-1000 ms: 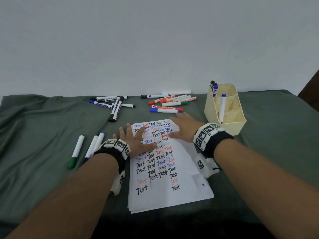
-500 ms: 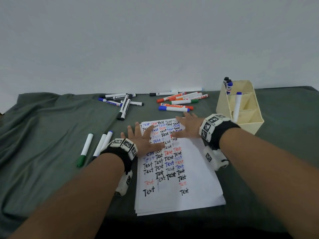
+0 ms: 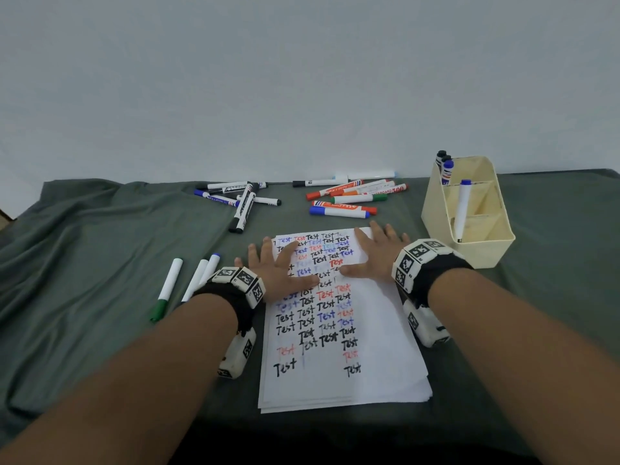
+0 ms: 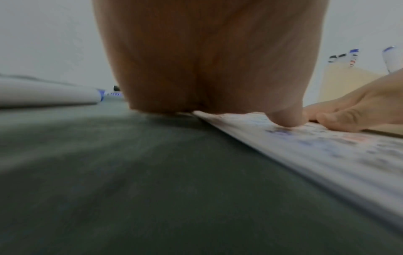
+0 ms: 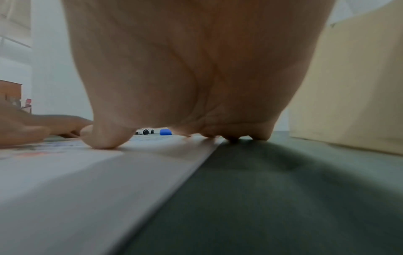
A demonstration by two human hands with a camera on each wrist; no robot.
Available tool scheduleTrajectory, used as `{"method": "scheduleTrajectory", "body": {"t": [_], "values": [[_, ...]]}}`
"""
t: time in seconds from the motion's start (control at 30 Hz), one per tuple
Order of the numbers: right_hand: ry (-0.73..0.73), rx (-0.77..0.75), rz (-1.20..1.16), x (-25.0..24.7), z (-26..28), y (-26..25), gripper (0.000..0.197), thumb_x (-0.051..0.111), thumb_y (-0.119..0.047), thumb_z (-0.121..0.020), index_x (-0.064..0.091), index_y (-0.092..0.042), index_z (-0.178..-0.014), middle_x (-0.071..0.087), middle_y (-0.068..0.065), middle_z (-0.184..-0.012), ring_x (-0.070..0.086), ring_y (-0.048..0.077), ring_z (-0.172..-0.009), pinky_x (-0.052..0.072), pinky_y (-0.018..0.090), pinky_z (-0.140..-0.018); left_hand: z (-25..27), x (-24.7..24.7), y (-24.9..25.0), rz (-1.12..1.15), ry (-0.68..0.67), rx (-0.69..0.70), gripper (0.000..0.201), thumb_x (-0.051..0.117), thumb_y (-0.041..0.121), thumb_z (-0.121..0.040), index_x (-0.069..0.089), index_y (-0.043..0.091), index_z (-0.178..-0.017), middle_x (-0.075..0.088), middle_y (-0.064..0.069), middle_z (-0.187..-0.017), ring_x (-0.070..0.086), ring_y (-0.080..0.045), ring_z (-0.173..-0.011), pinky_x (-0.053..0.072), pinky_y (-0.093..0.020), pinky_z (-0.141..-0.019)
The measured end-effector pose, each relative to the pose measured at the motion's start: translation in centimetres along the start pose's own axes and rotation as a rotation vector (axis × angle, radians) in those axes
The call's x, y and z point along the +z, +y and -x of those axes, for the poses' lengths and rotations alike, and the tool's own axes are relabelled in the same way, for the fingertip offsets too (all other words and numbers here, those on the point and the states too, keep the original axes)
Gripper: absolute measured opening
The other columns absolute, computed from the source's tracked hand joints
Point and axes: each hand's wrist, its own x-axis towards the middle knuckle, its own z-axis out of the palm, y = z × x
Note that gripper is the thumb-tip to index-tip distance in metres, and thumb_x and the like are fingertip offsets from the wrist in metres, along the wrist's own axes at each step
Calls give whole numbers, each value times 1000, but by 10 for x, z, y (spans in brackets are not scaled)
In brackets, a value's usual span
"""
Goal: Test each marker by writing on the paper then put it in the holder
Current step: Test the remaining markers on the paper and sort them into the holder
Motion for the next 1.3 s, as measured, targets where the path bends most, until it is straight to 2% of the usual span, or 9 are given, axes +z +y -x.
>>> {"method": "scheduleTrajectory", "body": {"t": [0.13, 0.23, 0.33, 0.53, 0.7, 0.9, 1.0, 1.17, 1.3], "values": [[-7, 17, -47, 0, -1, -5, 116, 38, -95, -76, -8, -33, -162, -16, 4, -171, -9, 35, -157, 3, 61, -122, -6, -11, -11, 10, 197, 27, 106, 26, 101, -64, 11, 44, -152, 21, -5, -160, 23, -34, -145, 28, -58, -111], [5, 16, -85, -1, -2, -5, 114, 36, -95, -76, -6, -34, -162, -15, 5, -171, -8, 34, -157, 4, 61, -123, -21, -34, -30, 59, 404, -15, 78, 49, 75, -86, 41, 24, -145, 46, -13, -142, 45, -34, -130, 42, -50, -105], [17, 24, -90, -1, -3, -5, 113, 36, -95, -76, -3, -35, -163, -13, 5, -171, -6, 34, -157, 5, 60, -123, -44, -56, -49, 33, 508, -90, 51, 62, 48, -91, 59, 10, -126, 55, -15, -127, 54, -33, -117, 46, -42, -98], [11, 30, -108, -2, -3, -6, 111, 38, -95, -77, 0, -35, -163, -12, 4, -171, -7, 33, -157, 3, 61, -123, -76, -70, -62, 55, 460, -193, 37, 68, 36, -88, 56, 8, -110, 63, -15, -115, 59, -34, -106, 46, -37, -80], [2, 31, -115, -4, -2, -7, 111, 38, -95, -77, 1, -35, -163, -12, 4, -171, -8, 33, -157, 2, 61, -123, -88, -74, -59, 140, 495, -202, 19, 59, 15, -90, 57, 8, -108, 64, -16, -107, 60, -35, -100, 45, -36, -76], [-12, 28, -121, -7, 0, -8, 111, 38, -94, -78, 0, -34, -163, -12, 5, -171, -10, 33, -157, 2, 61, -124, -92, -97, -37, 103, 521, -84, 16, 62, 17, -88, 67, 5, -99, 68, -14, -97, 63, -33, -94, 46, -33, -74], [-17, 25, -130, -7, 2, -7, 111, 38, -93, -78, 0, -33, -163, -13, 5, -171, -10, 33, -157, 1, 61, -124, -92, -101, -21, 131, 541, -14, 15, 61, 20, -89, 63, 11, -101, 65, -11, -94, 60, -30, -91, 45, -33, -75], [-11, 18, -151, -10, 3, -8, 109, 39, -92, -80, 2, -33, -163, -11, 5, -171, -8, 33, -157, 3, 62, -123, -86, -100, -8, 181, 646, 18, 12, 54, 20, -93, 57, 11, -100, 64, -10, -83, 57, -29, -74, 42, -34, -63], [74, -21, -191, -16, 5, -8, 101, 43, -84, -86, 7, -28, -163, -3, 2, -172, 1, 31, -158, 10, 65, -122, -74, -94, -9, 237, 742, 85, 8, 52, 22, -95, 49, 15, -97, 57, -4, -78, 54, -29, -74, 39, -34, -64]]}}
